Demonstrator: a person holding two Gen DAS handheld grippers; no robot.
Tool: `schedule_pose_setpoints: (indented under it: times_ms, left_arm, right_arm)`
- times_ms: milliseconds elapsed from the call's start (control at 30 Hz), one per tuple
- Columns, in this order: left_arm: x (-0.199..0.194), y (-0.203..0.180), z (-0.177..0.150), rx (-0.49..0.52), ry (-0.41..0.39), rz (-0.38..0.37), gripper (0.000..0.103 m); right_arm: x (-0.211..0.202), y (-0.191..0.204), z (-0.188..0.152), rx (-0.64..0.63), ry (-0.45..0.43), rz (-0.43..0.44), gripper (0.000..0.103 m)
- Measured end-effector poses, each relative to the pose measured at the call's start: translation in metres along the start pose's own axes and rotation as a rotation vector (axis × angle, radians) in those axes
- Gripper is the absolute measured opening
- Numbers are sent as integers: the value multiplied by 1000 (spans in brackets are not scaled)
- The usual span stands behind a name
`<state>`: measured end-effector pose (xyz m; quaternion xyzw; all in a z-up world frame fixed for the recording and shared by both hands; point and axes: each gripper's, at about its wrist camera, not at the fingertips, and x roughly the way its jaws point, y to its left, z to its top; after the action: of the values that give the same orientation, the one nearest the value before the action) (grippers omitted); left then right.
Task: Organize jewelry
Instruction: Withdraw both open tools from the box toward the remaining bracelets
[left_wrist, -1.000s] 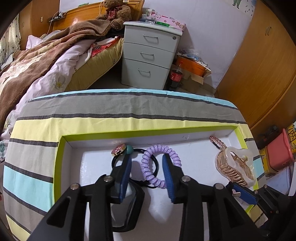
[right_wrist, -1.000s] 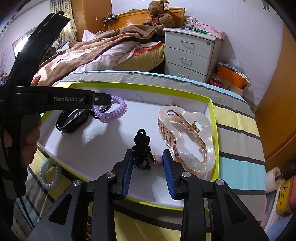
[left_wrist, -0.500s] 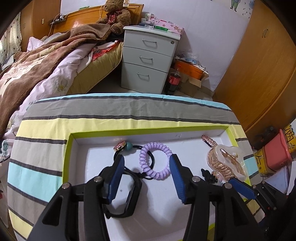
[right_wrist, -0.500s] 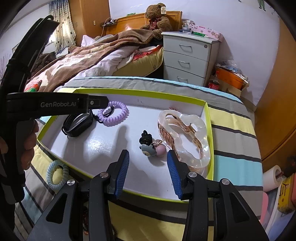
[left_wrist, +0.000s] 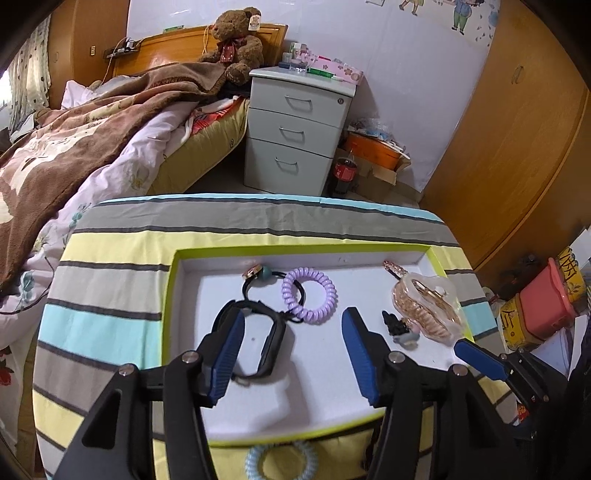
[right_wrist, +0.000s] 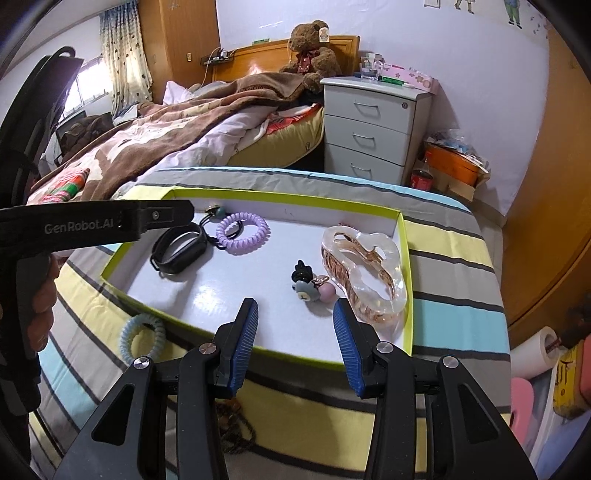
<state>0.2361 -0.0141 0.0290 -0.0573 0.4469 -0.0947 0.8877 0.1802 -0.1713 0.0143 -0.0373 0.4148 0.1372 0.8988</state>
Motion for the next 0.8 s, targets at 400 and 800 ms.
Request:
schedule_pose_setpoints:
  times_ms: [400, 800]
  left_arm:
    - [-49, 14, -30, -31, -58, -24, 62]
    - [-67, 50, -80, -121, -43, -35, 72]
  right_arm:
    - [-33, 4, -21, 18, -38, 12, 44]
    - [-29, 31, -58, -36, -4, 149, 44]
